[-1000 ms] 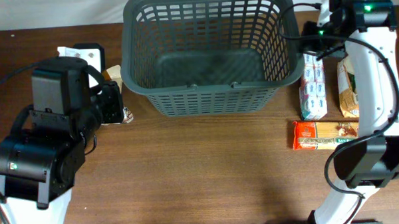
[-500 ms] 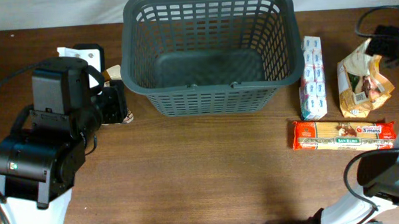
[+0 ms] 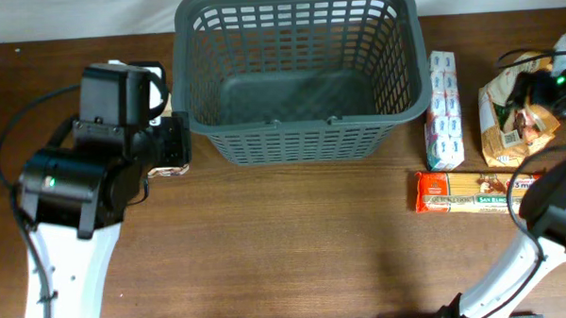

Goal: Pack container

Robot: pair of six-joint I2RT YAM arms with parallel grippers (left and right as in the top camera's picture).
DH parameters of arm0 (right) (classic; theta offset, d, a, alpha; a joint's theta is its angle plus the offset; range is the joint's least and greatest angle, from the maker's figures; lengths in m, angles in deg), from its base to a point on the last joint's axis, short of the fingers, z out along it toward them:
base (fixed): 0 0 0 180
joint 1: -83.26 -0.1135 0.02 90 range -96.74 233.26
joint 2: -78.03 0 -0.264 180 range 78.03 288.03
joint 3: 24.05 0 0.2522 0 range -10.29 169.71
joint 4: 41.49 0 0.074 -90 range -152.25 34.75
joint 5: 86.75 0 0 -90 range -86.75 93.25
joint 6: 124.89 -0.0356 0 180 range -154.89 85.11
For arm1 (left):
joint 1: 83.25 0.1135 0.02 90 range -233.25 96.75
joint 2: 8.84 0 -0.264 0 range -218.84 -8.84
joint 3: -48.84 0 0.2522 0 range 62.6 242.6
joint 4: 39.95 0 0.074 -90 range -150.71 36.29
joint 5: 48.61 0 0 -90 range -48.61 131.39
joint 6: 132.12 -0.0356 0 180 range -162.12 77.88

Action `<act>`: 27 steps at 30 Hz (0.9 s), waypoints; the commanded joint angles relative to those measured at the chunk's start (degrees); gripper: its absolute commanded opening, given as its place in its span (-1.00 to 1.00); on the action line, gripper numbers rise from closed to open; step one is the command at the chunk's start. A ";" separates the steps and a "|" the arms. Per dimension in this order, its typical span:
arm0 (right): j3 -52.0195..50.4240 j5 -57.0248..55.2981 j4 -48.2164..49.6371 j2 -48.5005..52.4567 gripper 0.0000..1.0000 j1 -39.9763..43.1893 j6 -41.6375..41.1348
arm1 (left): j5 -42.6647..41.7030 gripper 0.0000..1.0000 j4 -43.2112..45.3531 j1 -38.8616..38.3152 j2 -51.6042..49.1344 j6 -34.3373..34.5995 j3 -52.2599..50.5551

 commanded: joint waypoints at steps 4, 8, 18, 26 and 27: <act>0.33 2.82 -2.47 10.64 0.93 -1.95 -2.36 | 0.13 0.31 -3.43 0.24 -2.67 -0.09 0.22; 0.33 2.84 -2.38 12.76 0.41 -2.84 -7.50 | -0.07 0.31 -4.31 0.24 -2.80 -0.09 0.22; 0.90 3.48 -3.96 4.61 -0.92 -3.48 -12.85 | -1.99 0.68 -4.74 0.24 -2.80 -0.09 0.22; 10.82 3.43 -3.39 -18.93 -0.92 -5.64 -14.27 | -1.95 0.99 -4.28 0.24 -2.80 -0.09 0.22; 11.65 3.45 -3.39 -20.44 -0.92 -6.10 -14.27 | -1.97 0.99 -4.15 0.24 -2.80 -0.09 0.22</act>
